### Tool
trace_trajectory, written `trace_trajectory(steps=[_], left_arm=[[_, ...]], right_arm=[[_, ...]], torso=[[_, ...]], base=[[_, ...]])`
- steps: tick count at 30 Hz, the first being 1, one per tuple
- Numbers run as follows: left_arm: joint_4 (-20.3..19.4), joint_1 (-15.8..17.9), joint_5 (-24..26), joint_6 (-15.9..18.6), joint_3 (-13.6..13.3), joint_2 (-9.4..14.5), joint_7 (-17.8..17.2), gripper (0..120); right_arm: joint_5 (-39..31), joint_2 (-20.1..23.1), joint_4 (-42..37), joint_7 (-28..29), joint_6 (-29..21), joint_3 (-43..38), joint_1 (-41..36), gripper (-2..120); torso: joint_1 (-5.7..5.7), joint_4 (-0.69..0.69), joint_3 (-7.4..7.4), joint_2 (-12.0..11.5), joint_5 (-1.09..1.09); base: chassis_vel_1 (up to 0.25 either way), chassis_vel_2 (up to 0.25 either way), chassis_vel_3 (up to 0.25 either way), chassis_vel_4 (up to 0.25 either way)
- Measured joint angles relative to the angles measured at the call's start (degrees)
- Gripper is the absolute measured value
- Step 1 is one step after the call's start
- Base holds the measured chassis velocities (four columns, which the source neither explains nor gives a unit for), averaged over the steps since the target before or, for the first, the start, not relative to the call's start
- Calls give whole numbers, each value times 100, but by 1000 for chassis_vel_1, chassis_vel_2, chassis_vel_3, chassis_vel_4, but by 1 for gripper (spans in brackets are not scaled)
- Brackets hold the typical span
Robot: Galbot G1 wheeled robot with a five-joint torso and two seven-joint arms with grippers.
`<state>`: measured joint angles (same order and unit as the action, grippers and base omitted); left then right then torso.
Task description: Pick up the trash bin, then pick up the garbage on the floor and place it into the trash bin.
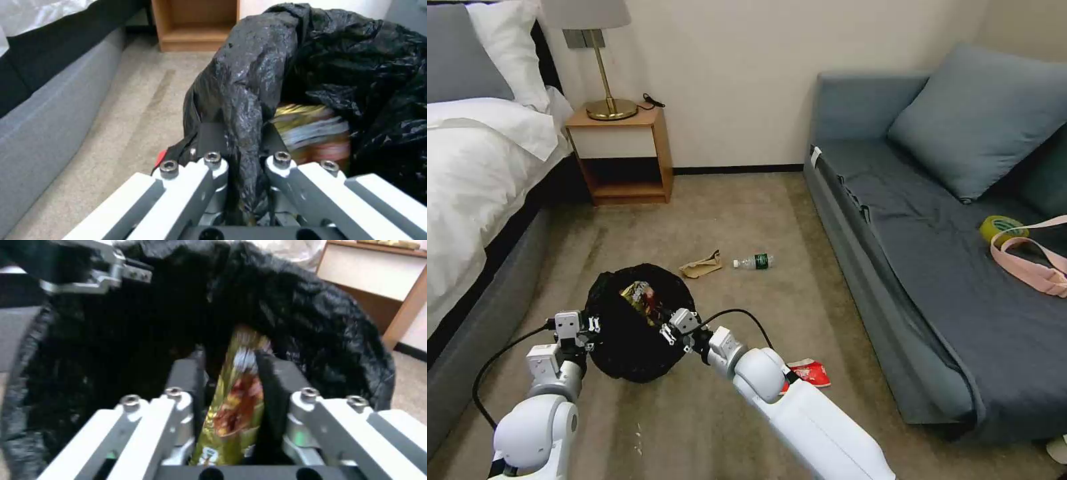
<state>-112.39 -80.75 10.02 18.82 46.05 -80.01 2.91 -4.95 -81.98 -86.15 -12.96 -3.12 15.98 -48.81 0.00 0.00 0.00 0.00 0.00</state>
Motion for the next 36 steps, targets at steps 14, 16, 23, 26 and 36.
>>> trace_trajectory(steps=[14,16,23,26,36], left_arm=[[112,-6,-53,-120,152,22,-1,4],[139,3,-111,-164,159,15,-1,4],[255,28,-312,-263,159,-54,3,4],[257,10,-315,-271,161,-56,3,4],[240,-8,-288,-279,178,-10,3,4]], right_arm=[[1066,1435,303,-813,281,-772,-112,88],[1243,1538,414,-971,348,-886,-152,92],[2370,1654,1078,-1814,703,-1493,-262,100],[2583,1579,1419,-1961,755,-1630,-235,100],[3195,1292,2241,-2093,871,-2064,-107,100]], torso=[[0,-2,0,0,1],[0,-3,0,0,0],[0,0,0,0,1],[0,-1,0,0,2],[0,1,0,0,0]], base=[[0,0,0,0],[0,0,0,0],[0,0,0,0],[0,0,0,0],[0,0,0,0]])
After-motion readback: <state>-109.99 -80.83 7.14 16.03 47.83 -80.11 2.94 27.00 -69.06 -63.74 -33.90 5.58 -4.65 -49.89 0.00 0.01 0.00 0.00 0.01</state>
